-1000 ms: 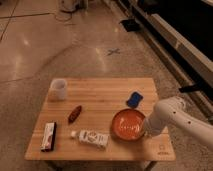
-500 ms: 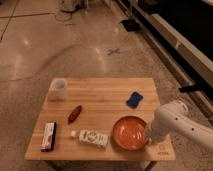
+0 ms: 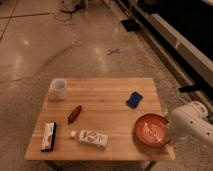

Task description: Drag the ceramic bowl in a circle

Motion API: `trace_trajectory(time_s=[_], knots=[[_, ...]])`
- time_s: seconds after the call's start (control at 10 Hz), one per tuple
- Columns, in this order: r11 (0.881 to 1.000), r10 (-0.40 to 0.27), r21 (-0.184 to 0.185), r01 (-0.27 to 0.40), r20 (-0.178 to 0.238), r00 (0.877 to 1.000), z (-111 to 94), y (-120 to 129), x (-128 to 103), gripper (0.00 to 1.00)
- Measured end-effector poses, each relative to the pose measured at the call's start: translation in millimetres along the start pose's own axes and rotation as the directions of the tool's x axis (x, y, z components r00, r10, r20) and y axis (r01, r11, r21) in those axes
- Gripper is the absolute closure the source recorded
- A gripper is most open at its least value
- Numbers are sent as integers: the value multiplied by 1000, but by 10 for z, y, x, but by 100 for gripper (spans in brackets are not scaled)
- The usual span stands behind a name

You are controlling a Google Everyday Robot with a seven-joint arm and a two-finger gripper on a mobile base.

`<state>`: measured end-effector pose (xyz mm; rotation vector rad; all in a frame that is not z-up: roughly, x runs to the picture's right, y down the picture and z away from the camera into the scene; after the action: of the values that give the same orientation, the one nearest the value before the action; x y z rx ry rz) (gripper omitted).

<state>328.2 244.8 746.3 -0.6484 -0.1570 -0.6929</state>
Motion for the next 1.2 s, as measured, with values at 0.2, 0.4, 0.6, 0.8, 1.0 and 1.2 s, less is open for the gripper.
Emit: trace_trajectory(time_s=[0.2,0.4,0.6,0.8,1.0,1.2], knots=[[999,-43,19,44,-13,999,94,-339,-42,100],[992,-114,55,114,-5,993,158,-735,-218,100],[982,-170,81,169,10,985,155,-952,-379,100],[970,-223,112,217,43,974,105,-1044,-628,100],[965,-249,110,239,85,965,62,-861,-892,100],[969,-239,95,230,102,966,28,-651,-994,100]])
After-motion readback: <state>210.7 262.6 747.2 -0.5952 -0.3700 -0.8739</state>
